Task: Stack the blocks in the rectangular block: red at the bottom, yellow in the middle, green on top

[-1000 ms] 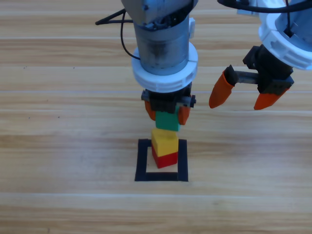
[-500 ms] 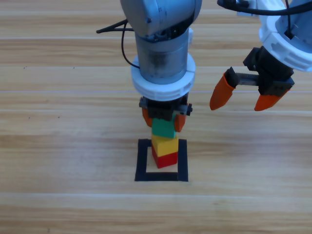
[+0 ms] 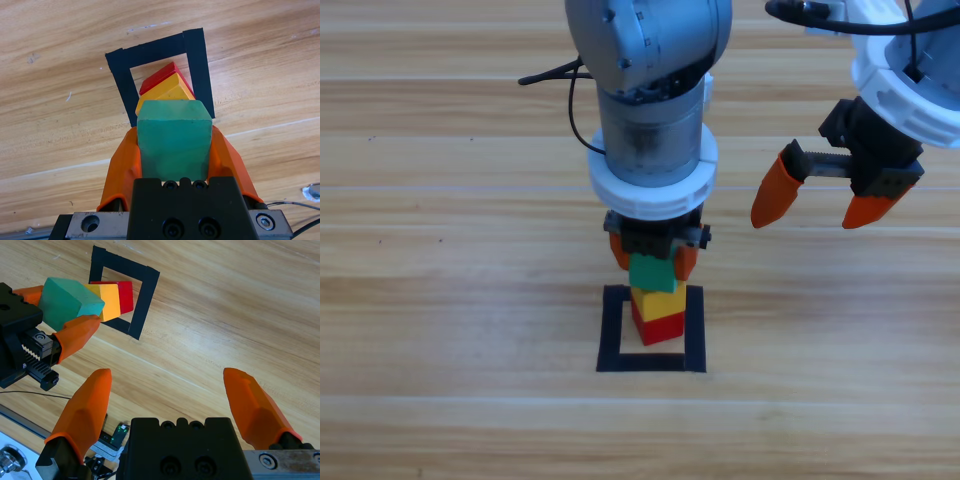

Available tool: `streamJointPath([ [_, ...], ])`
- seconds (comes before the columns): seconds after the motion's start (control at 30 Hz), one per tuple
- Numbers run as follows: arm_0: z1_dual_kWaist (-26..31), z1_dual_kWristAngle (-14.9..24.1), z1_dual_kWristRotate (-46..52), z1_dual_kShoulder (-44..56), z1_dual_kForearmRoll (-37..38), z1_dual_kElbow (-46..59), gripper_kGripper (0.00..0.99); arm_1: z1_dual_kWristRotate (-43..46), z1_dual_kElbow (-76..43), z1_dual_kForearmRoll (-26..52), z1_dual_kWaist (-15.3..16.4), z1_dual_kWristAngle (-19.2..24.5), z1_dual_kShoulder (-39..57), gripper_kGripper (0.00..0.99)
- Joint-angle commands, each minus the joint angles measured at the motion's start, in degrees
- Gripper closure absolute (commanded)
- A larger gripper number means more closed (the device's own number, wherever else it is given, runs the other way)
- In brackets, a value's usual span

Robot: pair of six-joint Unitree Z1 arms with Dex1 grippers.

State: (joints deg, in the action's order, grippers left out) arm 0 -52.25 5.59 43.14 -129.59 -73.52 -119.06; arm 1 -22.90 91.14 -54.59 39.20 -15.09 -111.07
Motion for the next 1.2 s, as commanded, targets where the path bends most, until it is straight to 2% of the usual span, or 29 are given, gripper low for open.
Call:
streamJointPath([
  [0.03,-0.4,0.7,-0.3,0.0,0.7,1.4,0.99,0.2,-1.6,1.8,-1.4,0.1,2.3,0.0],
  [0.17,-0.4,0.6,-0.4,-0.2,0.8,1.8,0.99,0.2,-1.6,1.8,-1.4,0.1,2.3,0.0],
  [0.2,-0.4,0.6,-0.4,-0.1,0.8,1.9,0.688,0.2,-1.6,1.8,-1.4,0.1,2.3,0.0],
  [0.23,-0.3,0.6,-0.4,0.3,0.8,1.8,0.243,0.2,-1.6,1.8,-1.4,0.1,2.3,0.0],
  [0.27,-0.4,0.6,-0.4,0.5,0.8,1.6,0.028,0.2,-1.6,1.8,-1.4,0.1,2.3,0.0],
  [0.3,-0.3,0.5,-0.4,0.6,0.8,1.6,0.0,0.2,-1.6,1.8,-1.4,0.1,2.3,0.0],
  [0.7,-0.2,0.7,-2.8,3.1,0.7,-0.1,0.0,0.5,-1.8,1.8,-1.4,0.0,2.5,0.0],
  [1.07,5.9,0.9,-2.9,13.7,-0.5,-3.4,0.0,0.5,-2.4,1.8,-1.4,0.1,3.7,0.0],
  [1.2,6.9,6.0,-2.5,19.8,-0.5,-1.9,0.0,0.5,-2.6,1.8,-1.4,0.0,4.0,0.0],
])
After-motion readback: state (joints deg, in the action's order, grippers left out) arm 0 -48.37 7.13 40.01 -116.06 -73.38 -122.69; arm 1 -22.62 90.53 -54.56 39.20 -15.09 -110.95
